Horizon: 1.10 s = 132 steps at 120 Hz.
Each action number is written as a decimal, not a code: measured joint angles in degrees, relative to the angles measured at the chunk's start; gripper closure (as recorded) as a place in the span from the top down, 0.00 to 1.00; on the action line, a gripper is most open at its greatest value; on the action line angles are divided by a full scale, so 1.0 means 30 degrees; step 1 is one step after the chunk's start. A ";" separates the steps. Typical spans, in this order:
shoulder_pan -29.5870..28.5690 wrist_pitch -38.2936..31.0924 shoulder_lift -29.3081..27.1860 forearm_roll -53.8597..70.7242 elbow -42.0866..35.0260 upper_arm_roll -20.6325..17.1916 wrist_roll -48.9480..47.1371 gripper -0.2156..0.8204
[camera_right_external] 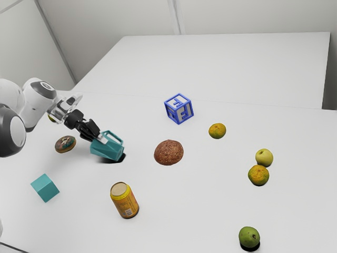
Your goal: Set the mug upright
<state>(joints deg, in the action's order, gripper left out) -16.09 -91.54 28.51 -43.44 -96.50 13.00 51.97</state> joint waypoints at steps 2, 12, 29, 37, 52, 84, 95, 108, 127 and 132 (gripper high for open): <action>-0.0003 0.0013 -0.0012 -0.0031 -0.0002 -0.0001 0.0012 0.12; -0.0021 0.0170 -0.0120 -0.0342 -0.0016 -0.0015 0.0069 0.10; -0.0171 0.0563 -0.0246 -0.0918 -0.0027 -0.0199 0.0145 0.07; -0.0145 0.0683 -0.0258 -0.1054 -0.0020 -0.0244 0.0147 0.06; -0.0103 0.0751 -0.0368 -0.0926 0.0012 -0.0238 0.0104 0.05; 0.1658 -0.1826 -0.2168 0.2439 -0.0200 -0.0152 -0.0741 0.04; 0.2580 -0.3519 -0.2936 0.4648 -0.0713 -0.0126 -0.1578 0.04; 0.3521 -0.5586 -0.3736 0.7087 -0.2021 -0.0101 -0.3008 0.04; 0.4762 -0.8101 -0.4919 0.9985 -0.3854 0.0015 -0.5535 0.04; 0.5077 -0.8584 -0.5366 1.0644 -0.4333 0.0037 -0.6250 0.04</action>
<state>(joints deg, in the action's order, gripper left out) -0.86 -117.29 12.42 -11.50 -109.50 13.11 33.22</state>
